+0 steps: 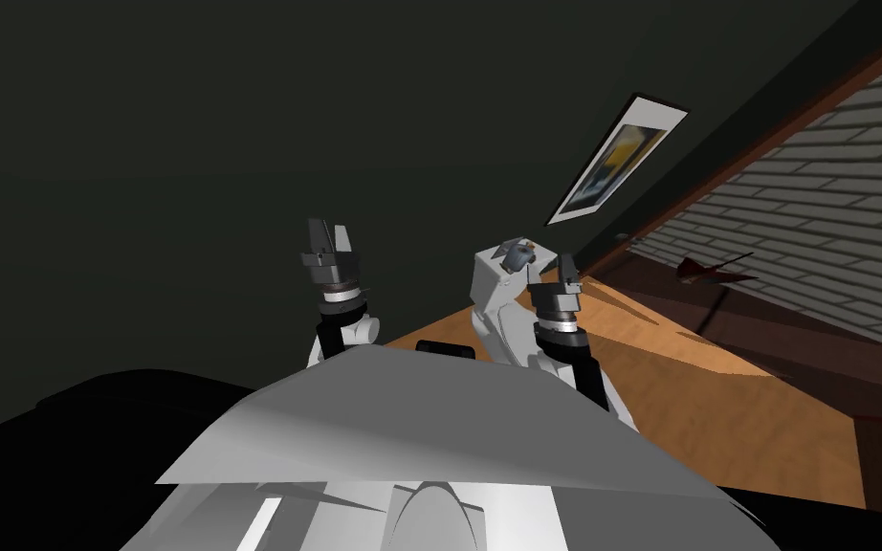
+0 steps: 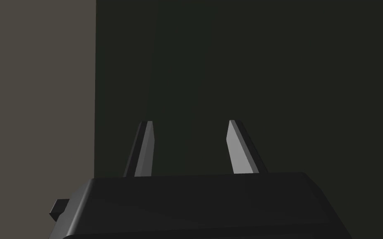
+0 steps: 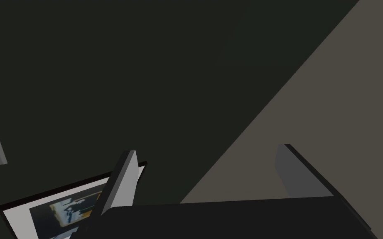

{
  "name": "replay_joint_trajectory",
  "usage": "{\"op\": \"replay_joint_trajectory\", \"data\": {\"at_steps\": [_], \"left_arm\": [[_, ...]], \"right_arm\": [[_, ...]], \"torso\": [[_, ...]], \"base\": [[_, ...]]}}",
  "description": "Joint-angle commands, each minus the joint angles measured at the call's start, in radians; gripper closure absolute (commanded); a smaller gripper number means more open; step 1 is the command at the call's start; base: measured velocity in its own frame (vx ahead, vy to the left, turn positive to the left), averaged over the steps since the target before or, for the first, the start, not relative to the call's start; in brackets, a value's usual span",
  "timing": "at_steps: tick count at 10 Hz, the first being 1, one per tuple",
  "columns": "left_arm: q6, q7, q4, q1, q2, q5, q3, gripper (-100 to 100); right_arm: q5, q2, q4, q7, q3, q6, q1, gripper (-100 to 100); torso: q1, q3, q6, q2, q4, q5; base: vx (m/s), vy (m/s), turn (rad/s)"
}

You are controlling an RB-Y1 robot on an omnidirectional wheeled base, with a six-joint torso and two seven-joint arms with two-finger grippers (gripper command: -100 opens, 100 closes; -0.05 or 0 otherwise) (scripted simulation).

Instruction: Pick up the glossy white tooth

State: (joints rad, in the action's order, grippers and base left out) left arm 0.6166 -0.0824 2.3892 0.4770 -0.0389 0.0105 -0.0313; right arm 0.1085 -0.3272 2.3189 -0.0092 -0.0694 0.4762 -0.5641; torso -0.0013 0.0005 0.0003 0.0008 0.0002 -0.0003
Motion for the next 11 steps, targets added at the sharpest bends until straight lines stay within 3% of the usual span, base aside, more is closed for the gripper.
{"op": "replay_joint_trajectory", "data": {"at_steps": [1,11], "left_arm": [[0.000,0.000,0.000,0.000,0.000,0.000,0.000,0],[0.000,0.000,0.000,0.000,0.000,0.000,0.000,0]], "right_arm": [[-0.005,-0.050,-0.015,-0.010,-0.022,-0.015,-0.008,-100],[-0.020,-0.342,-0.070,-0.056,-0.106,-0.087,-0.030,-100]], "torso": [[0.000,0.000,0.000,0.000,0.000,0.000],[0.000,0.000,0.000,0.000,0.000,0.000]], "base": [[-0.019,-0.010,0.136],[-0.018,-0.011,0.101]]}}
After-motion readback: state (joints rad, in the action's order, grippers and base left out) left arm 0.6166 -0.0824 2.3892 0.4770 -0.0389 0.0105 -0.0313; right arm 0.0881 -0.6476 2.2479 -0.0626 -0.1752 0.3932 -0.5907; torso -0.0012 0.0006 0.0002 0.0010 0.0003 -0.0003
